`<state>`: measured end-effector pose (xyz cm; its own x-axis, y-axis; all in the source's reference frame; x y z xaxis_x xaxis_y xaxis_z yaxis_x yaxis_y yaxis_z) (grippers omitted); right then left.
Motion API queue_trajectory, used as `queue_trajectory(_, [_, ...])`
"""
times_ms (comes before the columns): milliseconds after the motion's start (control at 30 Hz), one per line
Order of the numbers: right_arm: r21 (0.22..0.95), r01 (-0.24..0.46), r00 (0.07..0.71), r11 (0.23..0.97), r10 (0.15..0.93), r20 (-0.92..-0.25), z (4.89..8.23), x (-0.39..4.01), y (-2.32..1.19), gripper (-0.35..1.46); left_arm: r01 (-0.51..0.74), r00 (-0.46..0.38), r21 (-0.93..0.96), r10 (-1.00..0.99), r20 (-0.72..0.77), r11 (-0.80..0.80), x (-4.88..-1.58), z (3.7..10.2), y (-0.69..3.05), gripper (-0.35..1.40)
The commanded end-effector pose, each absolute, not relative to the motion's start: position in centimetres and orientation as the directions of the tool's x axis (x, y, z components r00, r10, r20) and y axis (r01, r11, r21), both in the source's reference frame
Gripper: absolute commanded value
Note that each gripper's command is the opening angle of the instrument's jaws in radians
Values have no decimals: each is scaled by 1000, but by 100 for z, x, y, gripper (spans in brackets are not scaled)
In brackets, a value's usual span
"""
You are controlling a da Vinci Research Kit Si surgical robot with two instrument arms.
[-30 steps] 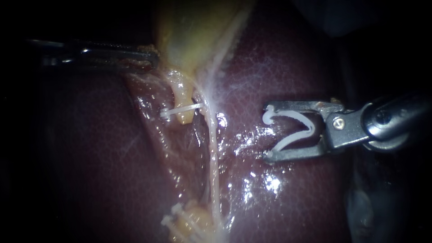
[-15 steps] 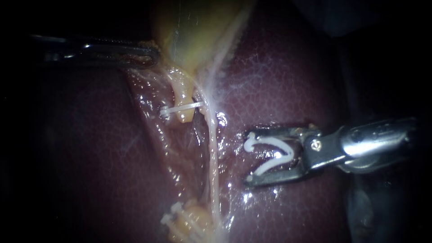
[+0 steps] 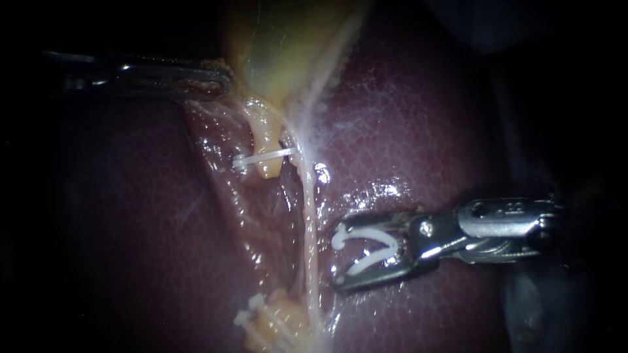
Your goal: Clipping first clip right tube
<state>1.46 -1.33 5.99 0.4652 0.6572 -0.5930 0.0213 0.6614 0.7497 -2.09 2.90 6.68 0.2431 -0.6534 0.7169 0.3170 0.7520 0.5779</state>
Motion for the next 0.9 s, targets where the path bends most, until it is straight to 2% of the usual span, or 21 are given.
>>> queue_trajectory(33, [756, 21, 467, 654, 662, -586, 603, 146, -134, 48, 317, 243, 578, -653, 717, 752, -209, 668, 290, -35])
queue_trajectory(433, [776, 6, 466, 631, 684, -561, 636, 157, -144, 48, 317, 243, 577, -653, 717, 752, -209, 669, 289, -35])
queue_trajectory(667, [799, 20, 437, 601, 713, -548, 639, 168, -145, 48, 318, 243, 577, -653, 717, 752, -210, 669, 289, -35])
queue_trajectory(900, [840, 44, 395, 541, 763, -512, 647, 181, -149, 49, 318, 243, 576, -652, 718, 753, -211, 670, 289, -35])
